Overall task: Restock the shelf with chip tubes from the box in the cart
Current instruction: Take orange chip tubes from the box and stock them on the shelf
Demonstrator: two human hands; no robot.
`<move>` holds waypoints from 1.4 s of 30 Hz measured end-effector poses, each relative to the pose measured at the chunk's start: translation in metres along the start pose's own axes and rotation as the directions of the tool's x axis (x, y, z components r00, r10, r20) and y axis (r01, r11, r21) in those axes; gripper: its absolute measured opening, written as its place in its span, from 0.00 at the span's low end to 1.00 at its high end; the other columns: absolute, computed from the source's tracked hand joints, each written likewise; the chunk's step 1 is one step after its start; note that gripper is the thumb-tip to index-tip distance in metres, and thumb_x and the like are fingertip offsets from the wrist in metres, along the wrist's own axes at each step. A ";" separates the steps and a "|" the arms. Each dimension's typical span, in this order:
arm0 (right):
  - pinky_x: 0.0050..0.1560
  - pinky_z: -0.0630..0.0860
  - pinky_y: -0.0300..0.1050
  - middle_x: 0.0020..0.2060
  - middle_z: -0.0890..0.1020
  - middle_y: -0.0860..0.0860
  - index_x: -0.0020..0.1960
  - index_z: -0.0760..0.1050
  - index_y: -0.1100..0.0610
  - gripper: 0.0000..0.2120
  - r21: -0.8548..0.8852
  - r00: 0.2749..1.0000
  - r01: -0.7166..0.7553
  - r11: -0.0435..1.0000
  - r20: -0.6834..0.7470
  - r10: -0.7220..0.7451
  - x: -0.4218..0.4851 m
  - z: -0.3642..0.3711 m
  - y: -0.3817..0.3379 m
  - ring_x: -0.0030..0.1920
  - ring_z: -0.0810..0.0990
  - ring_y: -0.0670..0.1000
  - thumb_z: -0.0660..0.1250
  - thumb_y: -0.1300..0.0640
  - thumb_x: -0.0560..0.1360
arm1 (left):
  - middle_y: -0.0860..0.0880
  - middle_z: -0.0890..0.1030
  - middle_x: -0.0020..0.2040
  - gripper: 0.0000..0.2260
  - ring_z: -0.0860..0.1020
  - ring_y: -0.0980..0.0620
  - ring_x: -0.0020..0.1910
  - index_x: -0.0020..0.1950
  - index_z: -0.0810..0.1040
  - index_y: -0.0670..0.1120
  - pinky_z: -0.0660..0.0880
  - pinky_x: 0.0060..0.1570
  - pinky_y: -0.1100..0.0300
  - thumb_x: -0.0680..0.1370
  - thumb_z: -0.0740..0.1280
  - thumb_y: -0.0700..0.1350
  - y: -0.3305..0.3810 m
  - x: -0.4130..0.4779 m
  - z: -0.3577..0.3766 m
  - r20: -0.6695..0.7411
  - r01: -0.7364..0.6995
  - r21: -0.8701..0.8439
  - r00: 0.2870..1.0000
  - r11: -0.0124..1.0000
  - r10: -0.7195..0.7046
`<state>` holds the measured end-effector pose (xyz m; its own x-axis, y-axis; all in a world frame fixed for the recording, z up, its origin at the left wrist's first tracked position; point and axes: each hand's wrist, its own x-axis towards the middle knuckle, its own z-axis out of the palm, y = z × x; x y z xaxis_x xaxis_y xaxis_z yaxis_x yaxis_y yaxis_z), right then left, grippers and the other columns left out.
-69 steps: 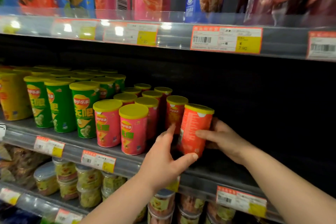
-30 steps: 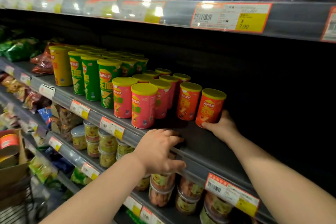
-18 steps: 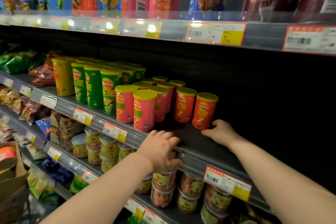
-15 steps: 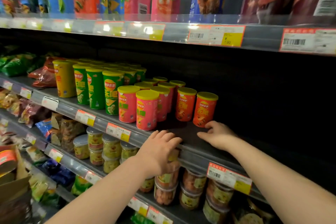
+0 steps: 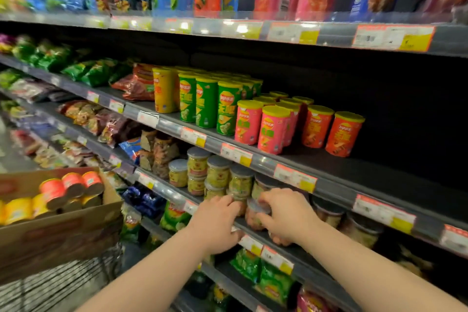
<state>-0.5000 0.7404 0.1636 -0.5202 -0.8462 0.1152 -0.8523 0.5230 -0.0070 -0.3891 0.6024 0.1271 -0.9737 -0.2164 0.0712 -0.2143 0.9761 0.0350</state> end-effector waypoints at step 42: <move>0.61 0.70 0.52 0.62 0.75 0.51 0.65 0.70 0.48 0.21 0.190 0.622 0.563 0.804 0.544 -0.564 0.164 0.158 -0.388 0.62 0.74 0.56 0.61 0.42 0.74 | 0.49 0.70 0.66 0.25 0.69 0.47 0.66 0.70 0.66 0.50 0.68 0.65 0.51 0.75 0.61 0.58 -0.285 -0.257 0.090 0.354 0.827 -0.044 0.537 0.560 -0.766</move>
<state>-0.2632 0.3831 0.0287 0.1277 -0.8762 -0.4646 -0.9887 -0.0753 -0.1296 -0.0850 0.3815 0.0095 -0.3860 -0.8568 -0.3419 -0.9223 0.3667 0.1222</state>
